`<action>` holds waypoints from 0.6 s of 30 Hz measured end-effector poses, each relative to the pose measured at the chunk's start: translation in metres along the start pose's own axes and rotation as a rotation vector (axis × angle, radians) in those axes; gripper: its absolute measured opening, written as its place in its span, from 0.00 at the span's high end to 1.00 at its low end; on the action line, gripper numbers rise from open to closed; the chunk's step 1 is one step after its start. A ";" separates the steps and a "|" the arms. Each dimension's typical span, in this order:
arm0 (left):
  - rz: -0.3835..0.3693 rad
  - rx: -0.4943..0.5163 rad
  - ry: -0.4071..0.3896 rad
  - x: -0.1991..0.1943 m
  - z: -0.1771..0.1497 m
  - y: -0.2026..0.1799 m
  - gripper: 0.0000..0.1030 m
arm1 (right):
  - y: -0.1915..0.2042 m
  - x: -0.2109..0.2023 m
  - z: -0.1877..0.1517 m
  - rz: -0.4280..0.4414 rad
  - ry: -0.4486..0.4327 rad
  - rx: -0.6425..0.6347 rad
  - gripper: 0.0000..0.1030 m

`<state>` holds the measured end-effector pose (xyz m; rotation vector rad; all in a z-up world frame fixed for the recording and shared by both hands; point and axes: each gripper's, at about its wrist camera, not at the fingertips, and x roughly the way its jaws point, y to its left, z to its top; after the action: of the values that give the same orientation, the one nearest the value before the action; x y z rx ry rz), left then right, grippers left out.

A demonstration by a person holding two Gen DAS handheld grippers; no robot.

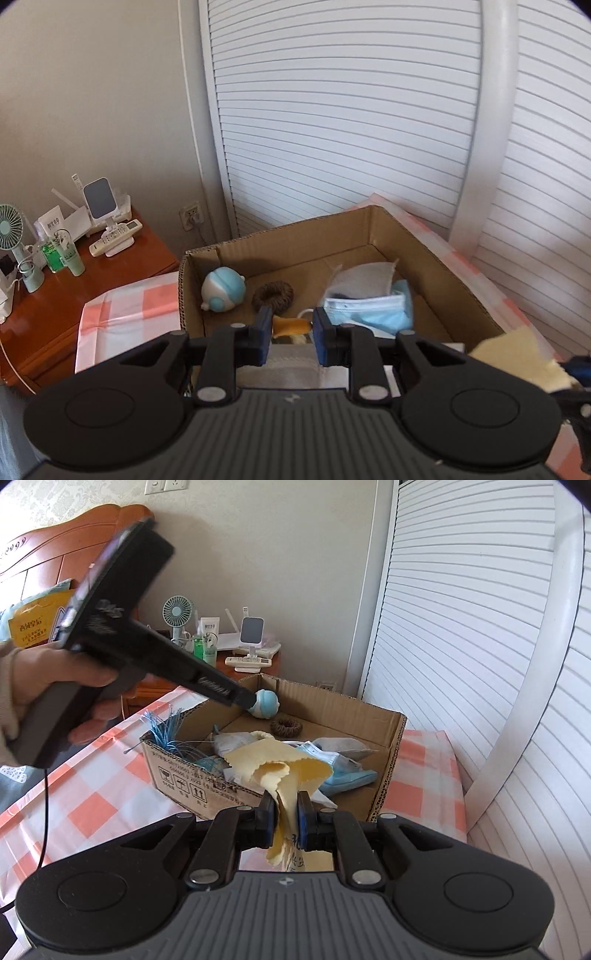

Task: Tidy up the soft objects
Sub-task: 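Carry the orange toy into the box and open the left tool while the right tool carries the cloth, then lower the yellow cloth into the box and open the right tool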

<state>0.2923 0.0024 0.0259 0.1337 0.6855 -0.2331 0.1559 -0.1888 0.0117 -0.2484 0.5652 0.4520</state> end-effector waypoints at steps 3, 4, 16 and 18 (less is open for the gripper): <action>0.021 -0.012 -0.028 0.010 0.000 0.007 0.14 | -0.006 0.008 0.003 -0.001 0.009 0.006 0.86; 0.035 -0.014 -0.052 0.008 -0.003 0.008 0.13 | -0.008 0.010 0.005 -0.001 0.011 0.008 0.86; 0.103 0.020 -0.135 -0.050 -0.035 0.007 0.00 | -0.024 0.061 0.041 0.001 0.049 0.025 0.86; 0.113 0.019 -0.143 -0.058 -0.043 0.006 0.00 | -0.025 0.075 0.050 -0.002 0.059 0.019 0.86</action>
<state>0.2242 0.0263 0.0303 0.1715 0.5318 -0.1388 0.2470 -0.1672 0.0131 -0.2448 0.6268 0.4386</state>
